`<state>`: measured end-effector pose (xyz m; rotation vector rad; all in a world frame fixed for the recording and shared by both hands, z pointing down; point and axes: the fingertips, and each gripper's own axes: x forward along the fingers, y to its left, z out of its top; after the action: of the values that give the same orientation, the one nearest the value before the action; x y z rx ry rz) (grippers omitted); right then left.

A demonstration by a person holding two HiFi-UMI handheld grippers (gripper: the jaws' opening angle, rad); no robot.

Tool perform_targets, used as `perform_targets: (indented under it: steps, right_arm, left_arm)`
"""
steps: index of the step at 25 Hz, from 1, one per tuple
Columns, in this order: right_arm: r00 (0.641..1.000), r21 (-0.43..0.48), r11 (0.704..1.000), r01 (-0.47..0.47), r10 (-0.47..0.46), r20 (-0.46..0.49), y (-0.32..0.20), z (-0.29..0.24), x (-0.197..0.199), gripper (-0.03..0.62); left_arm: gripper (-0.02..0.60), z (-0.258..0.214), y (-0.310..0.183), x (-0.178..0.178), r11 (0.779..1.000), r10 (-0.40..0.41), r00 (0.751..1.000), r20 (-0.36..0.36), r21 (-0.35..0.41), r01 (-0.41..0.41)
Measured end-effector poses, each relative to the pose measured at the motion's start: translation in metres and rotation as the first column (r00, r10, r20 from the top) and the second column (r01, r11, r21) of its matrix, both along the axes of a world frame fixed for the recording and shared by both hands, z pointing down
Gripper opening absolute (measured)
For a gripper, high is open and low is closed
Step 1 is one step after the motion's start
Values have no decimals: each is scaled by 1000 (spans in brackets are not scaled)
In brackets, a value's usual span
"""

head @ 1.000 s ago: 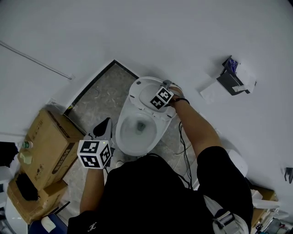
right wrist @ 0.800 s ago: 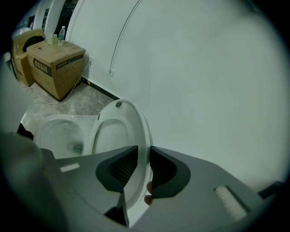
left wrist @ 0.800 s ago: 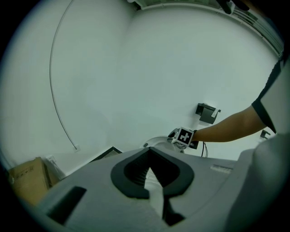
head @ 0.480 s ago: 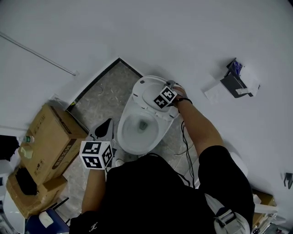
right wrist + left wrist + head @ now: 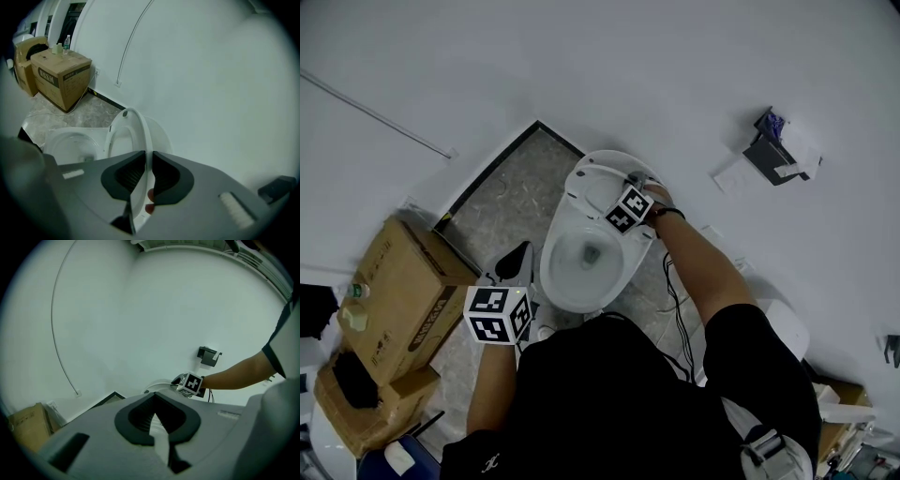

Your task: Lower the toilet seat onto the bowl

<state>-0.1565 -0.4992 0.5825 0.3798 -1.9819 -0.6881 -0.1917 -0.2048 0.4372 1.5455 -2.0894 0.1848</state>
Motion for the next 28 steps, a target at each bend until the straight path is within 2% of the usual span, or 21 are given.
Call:
perform_targets:
  steps: [6,11,28]
  right_arm:
    - [999,-26,999,31,-30,20,56,-1,9,56]
    - [999,-36,999,38,-38,-3,102,10,19,58]
    - [996,-183,983,20,-35,-77,220,62,44,67]
  left_arm:
    - [9,0,16,6,999,40,999,-13,14,-40]
    - [9,7,37,11,998,68,997,-34,15,-68]
    - [9,25,100,13,994,113,990,-85,5,-113]
